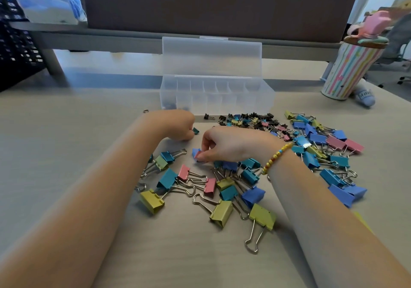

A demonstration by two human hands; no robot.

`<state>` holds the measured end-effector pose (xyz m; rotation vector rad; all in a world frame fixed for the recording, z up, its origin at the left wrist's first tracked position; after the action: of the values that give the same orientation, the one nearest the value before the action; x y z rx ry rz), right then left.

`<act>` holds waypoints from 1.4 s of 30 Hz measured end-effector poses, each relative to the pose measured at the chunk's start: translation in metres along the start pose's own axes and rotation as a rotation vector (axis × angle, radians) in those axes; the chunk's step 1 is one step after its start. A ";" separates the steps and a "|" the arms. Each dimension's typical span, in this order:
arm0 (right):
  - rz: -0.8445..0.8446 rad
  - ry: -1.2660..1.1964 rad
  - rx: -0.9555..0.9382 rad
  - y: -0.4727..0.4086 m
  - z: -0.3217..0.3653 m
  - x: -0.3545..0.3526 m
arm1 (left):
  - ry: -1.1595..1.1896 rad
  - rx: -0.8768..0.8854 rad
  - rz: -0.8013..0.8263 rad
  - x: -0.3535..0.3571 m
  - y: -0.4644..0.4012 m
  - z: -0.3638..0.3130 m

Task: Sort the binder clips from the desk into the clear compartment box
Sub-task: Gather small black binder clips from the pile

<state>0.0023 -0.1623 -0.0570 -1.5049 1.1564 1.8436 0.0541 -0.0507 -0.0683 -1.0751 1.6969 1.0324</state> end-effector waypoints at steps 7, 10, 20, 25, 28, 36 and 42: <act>-0.180 -0.068 0.074 -0.006 -0.011 -0.003 | -0.030 -0.022 -0.005 -0.002 0.001 -0.001; -0.263 -0.320 0.143 -0.006 -0.022 -0.010 | 0.190 -0.054 -0.055 -0.005 0.001 0.001; -0.177 -1.767 0.141 -0.014 -0.051 0.004 | 1.950 0.018 -0.111 -0.011 0.000 -0.009; -0.235 -1.246 0.206 -0.013 -0.051 0.001 | 1.695 -0.055 -0.165 -0.005 -0.003 -0.010; -0.169 -0.497 0.241 -0.005 -0.046 -0.005 | 1.475 -0.035 -0.133 -0.003 -0.002 -0.014; 0.045 -0.040 0.120 0.010 -0.027 -0.006 | 1.414 -0.054 -0.100 -0.002 0.001 -0.010; -0.027 0.025 0.137 0.001 -0.026 -0.002 | 1.038 -0.029 -0.105 -0.003 0.002 -0.012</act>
<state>0.0164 -0.1840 -0.0553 -1.4634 1.2413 1.6957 0.0502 -0.0605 -0.0615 -1.8842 2.3573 0.4052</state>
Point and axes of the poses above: each hand's wrist, its own y-axis away from the middle knuckle, its own x-axis out of the palm, z = x × y, the point moved 4 cm from there along -y, towards the middle knuckle, and after that the axes turned 15 degrees about y, right-handed, at the moved point
